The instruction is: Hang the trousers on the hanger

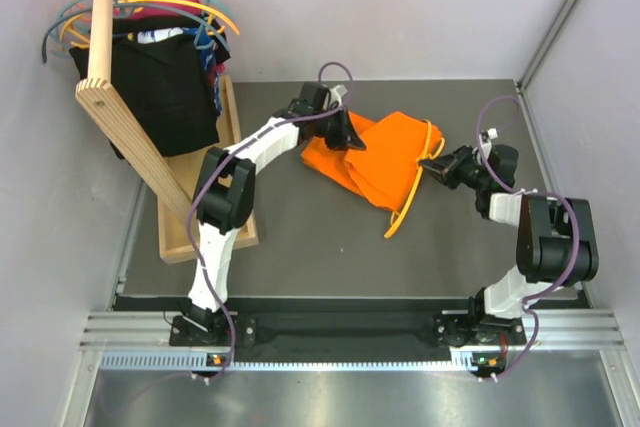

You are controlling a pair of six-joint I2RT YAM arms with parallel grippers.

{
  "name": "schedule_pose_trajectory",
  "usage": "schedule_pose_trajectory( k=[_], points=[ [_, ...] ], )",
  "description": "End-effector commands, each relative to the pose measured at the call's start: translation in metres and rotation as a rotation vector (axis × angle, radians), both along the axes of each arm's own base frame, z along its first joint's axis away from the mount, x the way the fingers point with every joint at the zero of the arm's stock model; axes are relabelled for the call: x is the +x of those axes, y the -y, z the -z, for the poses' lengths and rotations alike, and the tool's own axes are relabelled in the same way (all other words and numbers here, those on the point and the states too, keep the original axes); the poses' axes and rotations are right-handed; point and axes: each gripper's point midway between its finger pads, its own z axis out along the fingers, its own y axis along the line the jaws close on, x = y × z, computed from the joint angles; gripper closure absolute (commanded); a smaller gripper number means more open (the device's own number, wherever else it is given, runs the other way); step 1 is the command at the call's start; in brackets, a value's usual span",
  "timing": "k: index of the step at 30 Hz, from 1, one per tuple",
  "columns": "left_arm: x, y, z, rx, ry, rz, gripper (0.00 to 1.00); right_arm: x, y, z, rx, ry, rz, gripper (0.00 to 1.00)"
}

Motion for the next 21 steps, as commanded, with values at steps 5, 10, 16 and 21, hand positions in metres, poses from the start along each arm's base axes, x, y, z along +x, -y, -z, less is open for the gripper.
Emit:
schedule_pose_trajectory(
  k=[5, 10, 16, 21],
  points=[
    [0.063, -0.058, -0.065, 0.020, 0.210, -0.131, 1.00, 0.018, -0.004, -0.019, -0.053, 0.088, -0.021, 1.00],
    [0.074, -0.086, -0.057, 0.057, 0.203, -0.170, 1.00, 0.021, -0.012, -0.028, -0.030, 0.119, -0.012, 1.00],
    [0.085, -0.118, -0.060, 0.127, 0.231, -0.236, 1.00, 0.032, -0.022, -0.031, -0.023, 0.122, -0.021, 1.00],
    [0.097, -0.135, -0.081, 0.155, 0.282, -0.287, 1.00, 0.036, -0.023, -0.029, -0.019, 0.110, -0.009, 1.00]
  ],
)
